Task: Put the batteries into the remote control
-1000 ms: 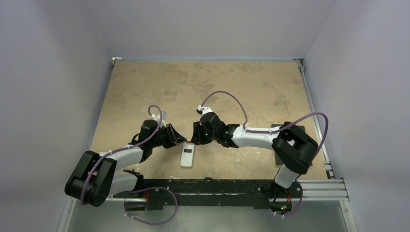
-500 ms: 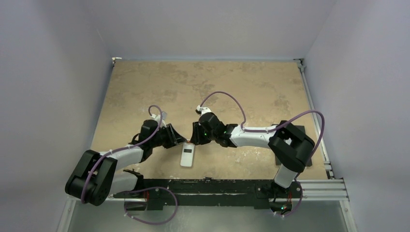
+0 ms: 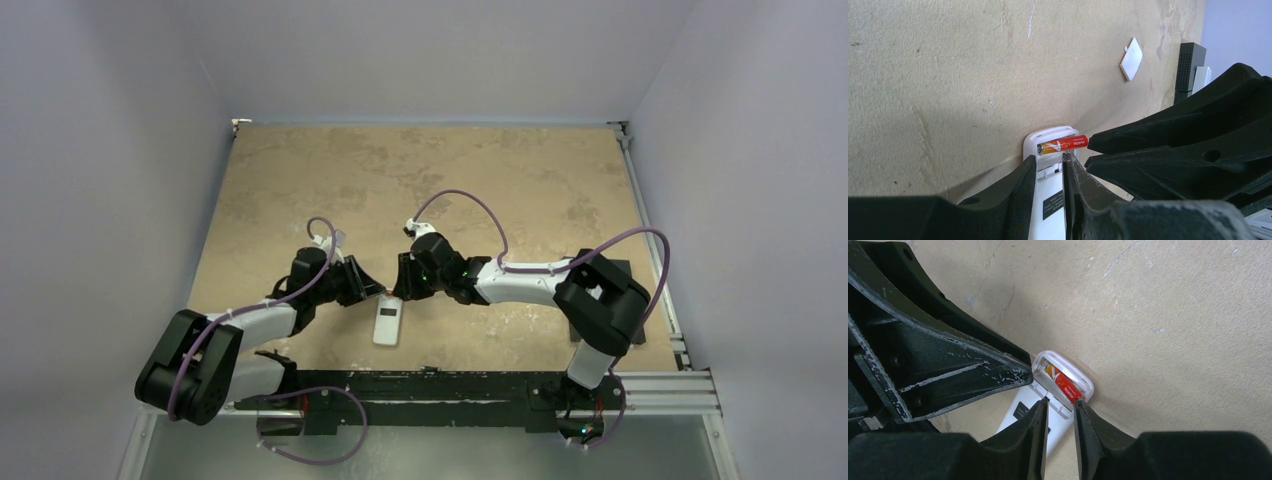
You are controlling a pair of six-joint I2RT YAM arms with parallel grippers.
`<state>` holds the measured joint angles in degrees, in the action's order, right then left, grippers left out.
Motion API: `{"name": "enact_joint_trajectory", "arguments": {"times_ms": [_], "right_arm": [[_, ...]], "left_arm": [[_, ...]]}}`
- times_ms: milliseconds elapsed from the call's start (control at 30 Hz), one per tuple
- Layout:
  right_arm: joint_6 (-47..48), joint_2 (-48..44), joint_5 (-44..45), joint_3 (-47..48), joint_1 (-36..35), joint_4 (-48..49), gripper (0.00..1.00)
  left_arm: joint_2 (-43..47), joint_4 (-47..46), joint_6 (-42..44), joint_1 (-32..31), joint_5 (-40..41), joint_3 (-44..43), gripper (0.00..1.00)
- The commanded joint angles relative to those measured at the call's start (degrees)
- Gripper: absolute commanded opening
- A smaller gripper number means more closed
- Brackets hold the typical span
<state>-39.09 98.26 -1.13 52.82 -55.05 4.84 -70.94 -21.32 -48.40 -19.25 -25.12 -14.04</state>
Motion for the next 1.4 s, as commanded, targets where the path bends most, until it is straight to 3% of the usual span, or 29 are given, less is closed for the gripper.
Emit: {"name": "enact_joint_trajectory", "arguments": {"times_ms": [0, 1367], "right_arm": [[-0.81, 0.26, -0.63, 2.29, 0.2, 1.95, 0.32], [1.0, 5.77, -2.25, 5.64, -0.04, -0.48, 0.26]], "left_arm": [[-0.6, -2.74, 1.6, 0.26, -0.46, -0.99, 0.25], [-2.37, -4.29, 1.49, 0.28, -1.19, -0.97, 0.22]]}}
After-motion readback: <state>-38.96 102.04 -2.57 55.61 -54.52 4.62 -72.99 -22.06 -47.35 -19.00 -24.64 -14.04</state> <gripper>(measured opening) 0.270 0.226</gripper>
